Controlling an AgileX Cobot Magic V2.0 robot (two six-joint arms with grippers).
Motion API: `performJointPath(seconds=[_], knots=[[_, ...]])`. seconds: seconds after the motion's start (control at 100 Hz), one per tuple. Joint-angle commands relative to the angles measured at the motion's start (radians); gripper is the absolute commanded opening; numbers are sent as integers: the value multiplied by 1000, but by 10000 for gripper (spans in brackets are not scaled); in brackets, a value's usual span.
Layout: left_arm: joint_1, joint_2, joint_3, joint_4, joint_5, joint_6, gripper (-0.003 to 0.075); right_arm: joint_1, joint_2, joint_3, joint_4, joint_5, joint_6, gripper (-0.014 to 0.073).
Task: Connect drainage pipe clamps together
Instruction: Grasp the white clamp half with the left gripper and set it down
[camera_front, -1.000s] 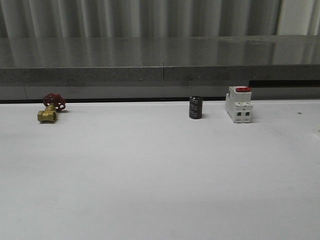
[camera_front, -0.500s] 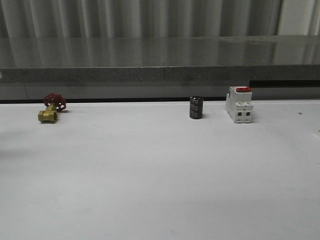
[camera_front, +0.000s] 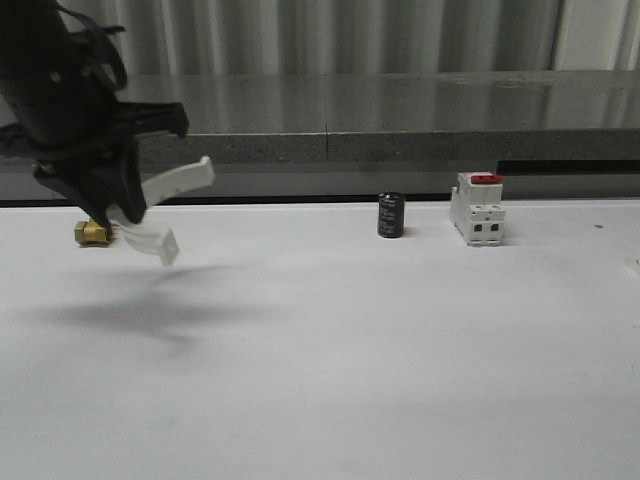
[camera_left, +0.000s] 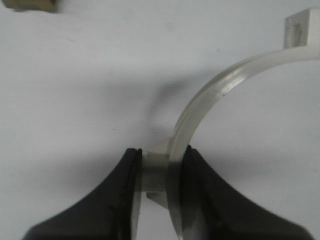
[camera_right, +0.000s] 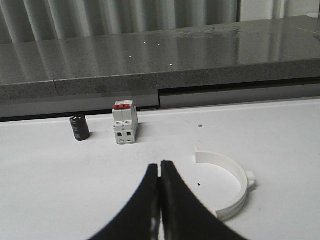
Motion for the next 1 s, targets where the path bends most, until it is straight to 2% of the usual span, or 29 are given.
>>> performJointPath(seconds=[0.0,0.28,0.77,0.86,0.91,0.99], knots=[[-38,-6,-40,1,-49,-24,-20,1,-16,-17,0,-83,-5,-67],[-83,85,-60,19,-77,-75,-20,1,-16,-17,0,-83,-5,-67],[-96,135,-60,26,-75,-77,-12,1,-16,-17,0,-83,-5,-67],[-96,135,-60,26,-71,-77,65,1,-16,-17,0,-83,-5,-67],[-96,135,-60,26,-67,-77,136,1,-16,-17,0,-83,-5,-67],[-96,135,-60,26,-62,-77,291,1,-16,-17,0,-83,-5,-67]])
